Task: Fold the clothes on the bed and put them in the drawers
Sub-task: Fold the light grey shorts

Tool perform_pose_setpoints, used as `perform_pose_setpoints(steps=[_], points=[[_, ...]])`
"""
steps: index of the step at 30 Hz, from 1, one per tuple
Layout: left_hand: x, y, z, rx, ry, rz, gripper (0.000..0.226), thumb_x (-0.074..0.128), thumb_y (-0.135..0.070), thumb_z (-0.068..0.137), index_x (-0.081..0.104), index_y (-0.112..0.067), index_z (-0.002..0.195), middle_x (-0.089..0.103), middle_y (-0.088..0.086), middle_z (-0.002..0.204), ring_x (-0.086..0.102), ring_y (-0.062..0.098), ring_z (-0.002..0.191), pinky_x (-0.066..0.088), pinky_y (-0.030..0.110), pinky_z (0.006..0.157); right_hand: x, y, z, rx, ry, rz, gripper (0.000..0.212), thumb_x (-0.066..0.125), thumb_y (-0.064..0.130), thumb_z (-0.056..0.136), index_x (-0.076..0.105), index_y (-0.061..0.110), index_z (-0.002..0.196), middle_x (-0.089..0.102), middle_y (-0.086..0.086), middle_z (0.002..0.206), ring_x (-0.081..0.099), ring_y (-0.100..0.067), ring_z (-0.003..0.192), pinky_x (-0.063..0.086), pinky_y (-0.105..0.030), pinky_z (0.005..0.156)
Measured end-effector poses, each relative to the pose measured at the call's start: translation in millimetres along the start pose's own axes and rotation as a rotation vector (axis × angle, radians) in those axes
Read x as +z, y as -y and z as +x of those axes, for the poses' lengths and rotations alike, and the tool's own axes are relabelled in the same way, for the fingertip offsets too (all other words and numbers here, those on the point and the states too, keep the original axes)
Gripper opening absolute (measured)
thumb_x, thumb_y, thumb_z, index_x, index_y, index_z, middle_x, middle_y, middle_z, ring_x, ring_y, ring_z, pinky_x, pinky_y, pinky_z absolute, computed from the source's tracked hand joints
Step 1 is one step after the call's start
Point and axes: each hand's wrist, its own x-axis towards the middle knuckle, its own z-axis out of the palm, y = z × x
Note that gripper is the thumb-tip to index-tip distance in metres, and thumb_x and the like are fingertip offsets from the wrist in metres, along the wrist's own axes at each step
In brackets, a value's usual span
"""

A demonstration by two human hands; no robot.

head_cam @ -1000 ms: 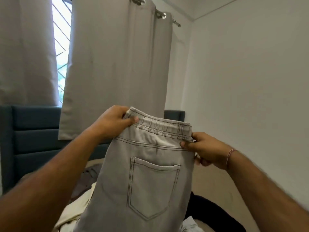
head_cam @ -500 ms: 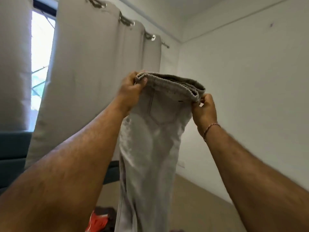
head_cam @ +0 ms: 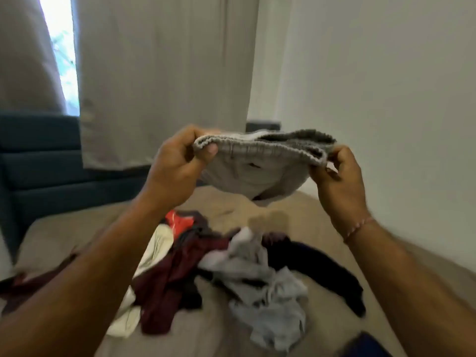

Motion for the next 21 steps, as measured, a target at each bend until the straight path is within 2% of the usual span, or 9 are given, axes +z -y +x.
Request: perform_pose_setpoints(steps=[2,4,7,10,11,13,15,18,21], points=[[2,20,-109,-0.125,0.074,0.081,0.023,0.06,-0.042,0.104,0.069,-0.022,0.11,0.072,0.001,0.104,0.068,0.023,0.09,0.055,0.042,0.078,-13,-40,-110,0.085,0.154,-0.073,0.014,0.069,0.039,0.096,0.058,0.04,0.104,0.072,0.017,0.103,0.069,-0.003,0.096,0.057,-0.028,0.082],[2,30,-207,-0.259,0.221,0.146,0.021,0.058,-0.044,0.102,0.069,-0.027,0.106,0.069,-0.007,0.097,0.066,0.013,0.086,0.051,0.03,0.076,-28,-70,-214,0.207,0.292,-0.135,0.017,0.07,0.032,0.096,0.058,0.038,0.108,0.07,0.02,0.106,0.069,-0.002,0.098,0.056,-0.025,0.082],[5,37,-334,-0.508,0.482,0.178,0.023,0.06,-0.048,0.1,0.068,-0.027,0.095,0.065,-0.005,0.087,0.064,0.016,0.079,0.052,0.035,0.071,-55,-105,-352,0.384,0.505,-0.282,0.034,0.069,0.005,0.094,0.06,0.034,0.108,0.067,0.024,0.105,0.067,0.001,0.095,0.052,-0.015,0.079],[11,34,-407,-0.653,0.585,0.132,0.017,0.063,-0.048,0.096,0.069,-0.032,0.096,0.068,-0.007,0.085,0.066,0.011,0.079,0.052,0.026,0.071,-75,-118,-430,0.525,0.687,-0.33,0.04,0.071,0.0,0.089,0.062,0.033,0.112,0.07,0.019,0.104,0.068,-0.002,0.098,0.057,-0.034,0.087],[14,34,-419,-0.682,0.584,0.119,0.016,0.065,-0.048,0.095,0.07,-0.033,0.097,0.07,-0.008,0.086,0.067,0.01,0.08,0.051,0.024,0.071,-78,-121,-443,0.54,0.7,-0.332,0.043,0.071,0.0,0.089,0.063,0.032,0.116,0.07,0.019,0.107,0.067,-0.001,0.101,0.057,-0.034,0.089],[21,38,-421,-0.726,0.535,0.126,0.018,0.064,-0.05,0.093,0.071,-0.034,0.097,0.072,-0.007,0.086,0.069,0.011,0.08,0.054,0.03,0.072,-79,-124,-448,0.582,0.659,-0.324,0.046,0.071,0.001,0.089,0.065,0.028,0.125,0.071,0.018,0.114,0.067,-0.002,0.106,0.056,-0.03,0.093],[28,46,-412,-0.773,0.459,0.113,0.022,0.063,-0.051,0.092,0.072,-0.032,0.097,0.073,-0.004,0.085,0.07,0.014,0.078,0.057,0.037,0.072,-75,-130,-441,0.613,0.611,-0.347,0.043,0.072,0.003,0.09,0.066,0.023,0.128,0.073,0.011,0.112,0.069,-0.006,0.099,0.057,-0.033,0.088],[42,65,-385,-0.789,0.346,0.069,0.024,0.063,-0.051,0.093,0.074,-0.03,0.099,0.075,-0.002,0.085,0.071,0.012,0.074,0.059,0.033,0.069,-66,-145,-412,0.65,0.555,-0.367,0.032,0.072,0.009,0.09,0.072,0.027,0.116,0.073,0.009,0.084,0.067,-0.013,0.071,0.057,-0.034,0.068],[63,90,-344,-0.773,0.195,0.031,0.024,0.066,-0.051,0.092,0.076,-0.029,0.098,0.076,-0.004,0.085,0.07,0.009,0.073,0.057,0.03,0.064,-54,-160,-369,0.698,0.463,-0.236,0.018,0.074,0.02,0.091,0.074,0.036,0.098,0.072,0.004,0.078,0.068,-0.021,0.062,0.056,-0.032,0.056]])
